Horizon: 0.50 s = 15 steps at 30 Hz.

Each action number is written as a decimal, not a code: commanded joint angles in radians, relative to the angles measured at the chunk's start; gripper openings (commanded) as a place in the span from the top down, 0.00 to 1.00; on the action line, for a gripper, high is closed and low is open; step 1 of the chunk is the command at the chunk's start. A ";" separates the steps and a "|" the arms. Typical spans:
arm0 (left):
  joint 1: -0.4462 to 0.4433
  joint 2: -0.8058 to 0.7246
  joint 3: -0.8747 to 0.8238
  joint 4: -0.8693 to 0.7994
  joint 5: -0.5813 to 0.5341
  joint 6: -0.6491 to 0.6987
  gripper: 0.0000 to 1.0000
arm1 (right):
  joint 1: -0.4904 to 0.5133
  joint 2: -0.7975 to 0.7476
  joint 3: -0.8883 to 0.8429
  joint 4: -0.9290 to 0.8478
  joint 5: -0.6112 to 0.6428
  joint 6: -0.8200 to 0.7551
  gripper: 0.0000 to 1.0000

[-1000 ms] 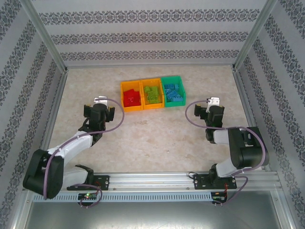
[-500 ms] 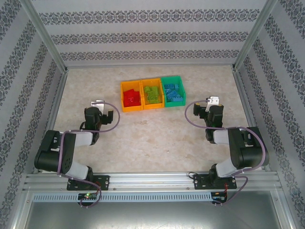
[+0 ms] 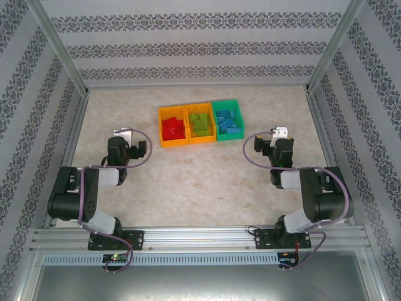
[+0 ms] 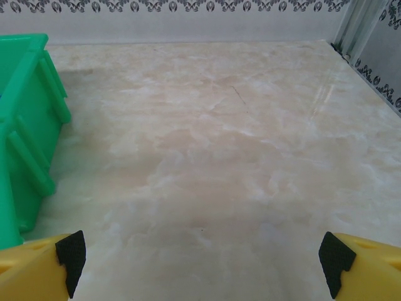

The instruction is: Sort the legos into containers by color

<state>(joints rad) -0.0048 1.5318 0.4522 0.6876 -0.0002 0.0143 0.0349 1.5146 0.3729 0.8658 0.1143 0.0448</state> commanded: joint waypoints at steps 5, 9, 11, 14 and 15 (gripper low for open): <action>0.006 0.002 0.014 0.029 0.017 -0.020 0.01 | -0.004 -0.008 0.009 0.030 -0.019 -0.013 0.02; 0.006 0.001 0.014 0.028 0.017 -0.020 0.01 | -0.005 -0.007 0.012 0.026 -0.037 -0.018 0.02; 0.007 0.001 0.014 0.028 0.017 -0.021 0.01 | -0.012 -0.007 0.015 0.022 -0.051 -0.016 0.02; 0.007 0.001 0.014 0.029 0.017 -0.020 0.01 | -0.010 -0.009 0.012 0.024 -0.050 -0.017 0.02; 0.006 0.002 0.014 0.029 0.017 -0.021 0.01 | -0.011 -0.010 0.012 0.024 -0.051 -0.018 0.02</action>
